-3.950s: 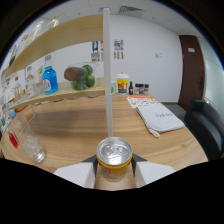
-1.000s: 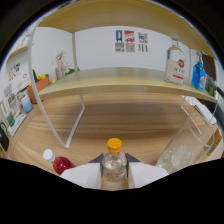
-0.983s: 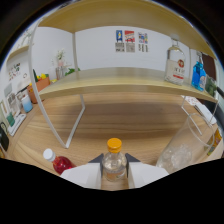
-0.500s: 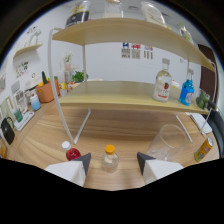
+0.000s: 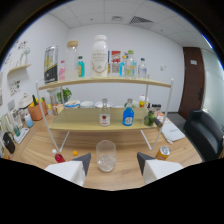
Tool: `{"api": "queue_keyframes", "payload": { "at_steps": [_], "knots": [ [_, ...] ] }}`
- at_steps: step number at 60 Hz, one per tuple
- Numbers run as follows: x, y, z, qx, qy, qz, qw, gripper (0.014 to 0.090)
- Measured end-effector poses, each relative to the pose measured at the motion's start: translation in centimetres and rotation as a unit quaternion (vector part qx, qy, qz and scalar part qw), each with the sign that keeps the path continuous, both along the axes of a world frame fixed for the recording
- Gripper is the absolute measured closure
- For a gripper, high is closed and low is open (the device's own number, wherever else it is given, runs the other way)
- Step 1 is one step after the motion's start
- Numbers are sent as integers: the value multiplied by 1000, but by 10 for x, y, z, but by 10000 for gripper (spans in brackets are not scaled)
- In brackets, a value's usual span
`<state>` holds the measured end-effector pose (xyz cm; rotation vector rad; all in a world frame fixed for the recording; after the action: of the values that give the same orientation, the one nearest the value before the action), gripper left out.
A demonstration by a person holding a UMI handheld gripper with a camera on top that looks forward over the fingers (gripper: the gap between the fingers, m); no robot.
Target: Make me a cup of Vodka Sunrise.
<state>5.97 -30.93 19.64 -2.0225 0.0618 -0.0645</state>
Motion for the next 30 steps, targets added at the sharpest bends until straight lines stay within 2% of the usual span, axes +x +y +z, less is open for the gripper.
{"api": "queue_keyframes", "payload": {
  "at_steps": [7,22,30],
  "knots": [
    [26,24,51,41,-10,0,999,180],
    [48,112,167,147,5,23,989,180],
    [58,159,187,165,8,25,986,202]
  ]
}}
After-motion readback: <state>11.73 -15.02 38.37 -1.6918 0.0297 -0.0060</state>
